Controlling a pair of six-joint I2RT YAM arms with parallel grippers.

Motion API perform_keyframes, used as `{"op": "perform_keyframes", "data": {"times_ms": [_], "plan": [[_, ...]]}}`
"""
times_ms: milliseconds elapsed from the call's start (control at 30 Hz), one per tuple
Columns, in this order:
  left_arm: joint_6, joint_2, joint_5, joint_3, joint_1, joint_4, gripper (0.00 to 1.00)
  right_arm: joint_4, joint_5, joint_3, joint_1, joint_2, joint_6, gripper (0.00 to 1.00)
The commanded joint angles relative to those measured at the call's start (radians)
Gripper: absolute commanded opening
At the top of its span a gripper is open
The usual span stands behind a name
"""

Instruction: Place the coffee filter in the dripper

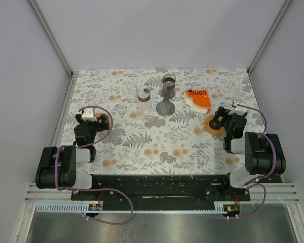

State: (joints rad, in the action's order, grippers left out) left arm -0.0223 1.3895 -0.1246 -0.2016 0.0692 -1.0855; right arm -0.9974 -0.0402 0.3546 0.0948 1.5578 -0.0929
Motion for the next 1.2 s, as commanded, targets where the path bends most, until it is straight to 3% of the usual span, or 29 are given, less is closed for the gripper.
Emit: {"op": "perform_keyframes", "data": {"times_ms": [0,300,367,433,500,633,800,1000,1167], "plan": [[0.015,-0.012,-0.018,-0.028,-0.003,-0.030,0.99,-0.037,0.003,0.027,0.005,-0.002,0.013,0.99],[0.016,-0.012,-0.044,-0.030,-0.005,-0.033,0.99,-0.058,-0.001,-0.014,0.005,-0.074,0.005,0.99],[0.016,-0.023,-0.056,-0.035,-0.005,-0.015,0.99,0.001,-0.026,-0.016,0.005,-0.151,0.002,1.00],[0.016,-0.069,-0.056,-0.085,-0.003,0.114,0.99,0.148,-0.035,0.026,0.005,-0.243,-0.007,1.00],[0.016,-0.090,-0.056,-0.197,-0.003,0.330,0.99,0.302,-0.044,0.093,0.005,-0.313,-0.077,0.99],[0.042,-0.063,-0.119,-0.454,-0.003,0.680,0.99,0.498,0.104,0.207,0.003,-0.398,-0.151,0.99],[0.027,0.000,-0.239,-0.732,-0.048,0.918,0.95,0.728,0.195,0.332,0.000,-0.441,-0.177,0.99],[0.038,0.238,-0.150,-1.197,-0.219,1.326,0.88,1.025,0.204,0.486,-0.018,-0.430,-0.160,0.99],[0.084,0.420,-0.057,-1.432,-0.328,1.441,0.86,1.072,0.220,0.503,-0.062,-0.438,-0.150,1.00]]}}
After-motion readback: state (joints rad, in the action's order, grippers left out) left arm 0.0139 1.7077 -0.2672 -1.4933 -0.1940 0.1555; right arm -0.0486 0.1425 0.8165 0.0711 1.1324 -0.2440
